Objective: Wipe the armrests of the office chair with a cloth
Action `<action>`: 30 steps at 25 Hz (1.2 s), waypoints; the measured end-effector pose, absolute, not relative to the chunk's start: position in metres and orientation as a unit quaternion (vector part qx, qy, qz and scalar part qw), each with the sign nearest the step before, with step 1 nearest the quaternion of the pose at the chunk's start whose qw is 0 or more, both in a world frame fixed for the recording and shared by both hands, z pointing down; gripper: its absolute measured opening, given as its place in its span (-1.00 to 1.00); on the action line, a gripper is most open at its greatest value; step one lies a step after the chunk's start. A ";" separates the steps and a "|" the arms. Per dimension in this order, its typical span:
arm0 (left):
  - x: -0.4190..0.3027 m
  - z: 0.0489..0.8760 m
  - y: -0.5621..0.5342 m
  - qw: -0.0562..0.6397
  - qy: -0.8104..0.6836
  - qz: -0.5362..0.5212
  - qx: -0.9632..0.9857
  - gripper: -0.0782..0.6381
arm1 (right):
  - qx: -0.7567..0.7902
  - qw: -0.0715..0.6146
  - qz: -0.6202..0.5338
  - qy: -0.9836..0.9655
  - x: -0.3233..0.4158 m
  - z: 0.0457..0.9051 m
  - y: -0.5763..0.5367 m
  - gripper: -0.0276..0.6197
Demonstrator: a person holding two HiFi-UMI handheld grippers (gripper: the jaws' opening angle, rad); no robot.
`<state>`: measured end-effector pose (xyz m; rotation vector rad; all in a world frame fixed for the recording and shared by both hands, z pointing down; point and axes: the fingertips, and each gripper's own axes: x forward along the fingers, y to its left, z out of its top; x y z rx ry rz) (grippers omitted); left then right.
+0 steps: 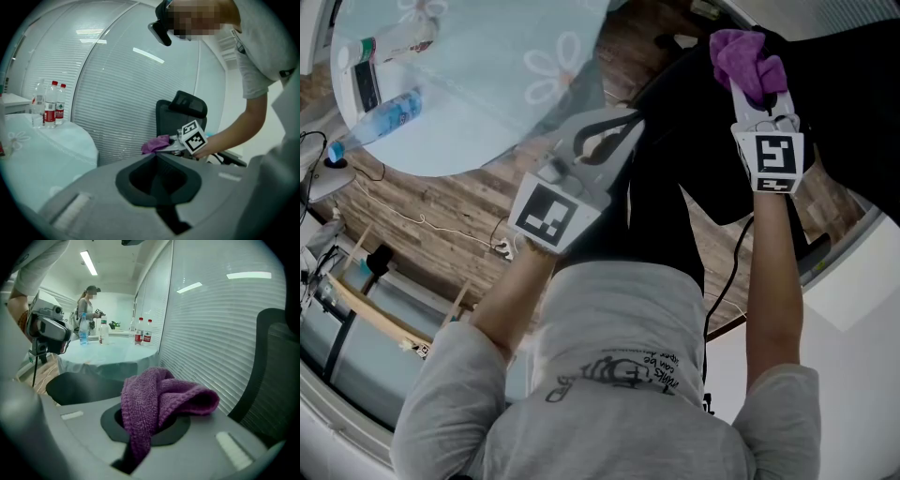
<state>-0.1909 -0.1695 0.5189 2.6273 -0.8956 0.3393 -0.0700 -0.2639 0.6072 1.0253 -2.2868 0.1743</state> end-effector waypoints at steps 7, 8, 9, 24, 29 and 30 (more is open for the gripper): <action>-0.187 0.494 -0.180 0.158 -0.316 0.110 0.929 -0.78 | 0.411 0.282 0.084 -0.863 -0.074 0.572 -0.264 -0.82; -0.186 0.487 -0.183 0.156 -0.318 0.106 0.929 -0.78 | 0.413 0.274 0.082 -0.865 -0.075 0.561 -0.263 -0.82; -0.186 0.480 -0.186 0.154 -0.320 0.101 0.929 -0.78 | 0.414 0.268 0.080 -0.866 -0.075 0.549 -0.262 -0.82; -0.157 0.302 -0.188 0.098 -0.322 0.049 0.941 -0.78 | 0.428 0.158 0.066 -0.887 -0.077 0.328 -0.202 -0.82; -0.150 0.249 -0.177 0.085 -0.314 0.039 0.945 -0.78 | 0.429 0.137 0.056 -0.891 -0.084 0.259 -0.183 -0.82; -0.148 0.240 -0.174 0.084 -0.312 0.039 0.946 -0.78 | 0.430 0.132 0.055 -0.892 -0.084 0.246 -0.178 -0.82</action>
